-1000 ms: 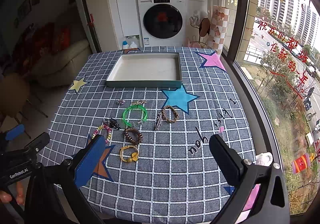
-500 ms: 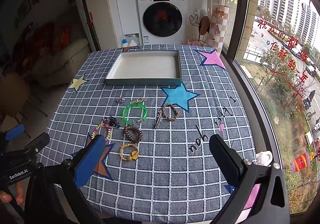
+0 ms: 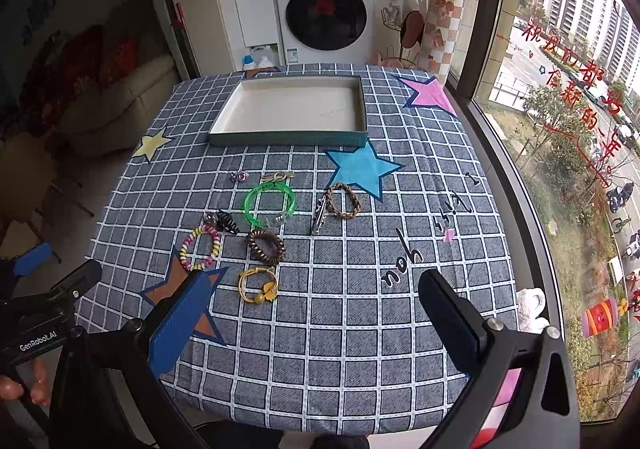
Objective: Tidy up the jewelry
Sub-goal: 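Grasp the beaded bracelet with the left tool while the right tool grasps the brown coiled hair tie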
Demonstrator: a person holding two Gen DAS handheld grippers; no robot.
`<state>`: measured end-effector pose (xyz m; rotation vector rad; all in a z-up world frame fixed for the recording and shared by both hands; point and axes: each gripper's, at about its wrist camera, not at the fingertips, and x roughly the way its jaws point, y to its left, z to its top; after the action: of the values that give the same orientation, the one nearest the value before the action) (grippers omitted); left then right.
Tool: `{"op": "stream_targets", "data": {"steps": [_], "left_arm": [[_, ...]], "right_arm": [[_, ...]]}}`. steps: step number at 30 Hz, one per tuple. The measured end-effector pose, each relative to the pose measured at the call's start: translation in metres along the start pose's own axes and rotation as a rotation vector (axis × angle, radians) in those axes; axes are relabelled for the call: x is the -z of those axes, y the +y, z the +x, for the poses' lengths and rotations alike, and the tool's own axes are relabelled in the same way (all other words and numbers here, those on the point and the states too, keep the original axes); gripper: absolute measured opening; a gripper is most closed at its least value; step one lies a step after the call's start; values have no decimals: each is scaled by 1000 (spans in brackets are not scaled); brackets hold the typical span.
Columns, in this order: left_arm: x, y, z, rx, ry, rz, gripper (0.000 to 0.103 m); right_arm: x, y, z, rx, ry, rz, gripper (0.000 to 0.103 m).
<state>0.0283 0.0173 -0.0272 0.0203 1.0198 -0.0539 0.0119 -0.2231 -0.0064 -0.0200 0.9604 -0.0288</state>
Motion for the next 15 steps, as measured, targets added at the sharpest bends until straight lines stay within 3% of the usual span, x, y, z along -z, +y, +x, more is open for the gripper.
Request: {"op": "stream_targets", "data": {"steps": [5, 15], "left_arm": [[-1, 4, 17, 22, 50, 7, 103], [-11, 17, 74, 57, 156, 56, 103]], "right_arm": [[5, 4, 17, -1, 56, 14, 103], [11, 1, 69, -13, 278, 122, 103]]}}
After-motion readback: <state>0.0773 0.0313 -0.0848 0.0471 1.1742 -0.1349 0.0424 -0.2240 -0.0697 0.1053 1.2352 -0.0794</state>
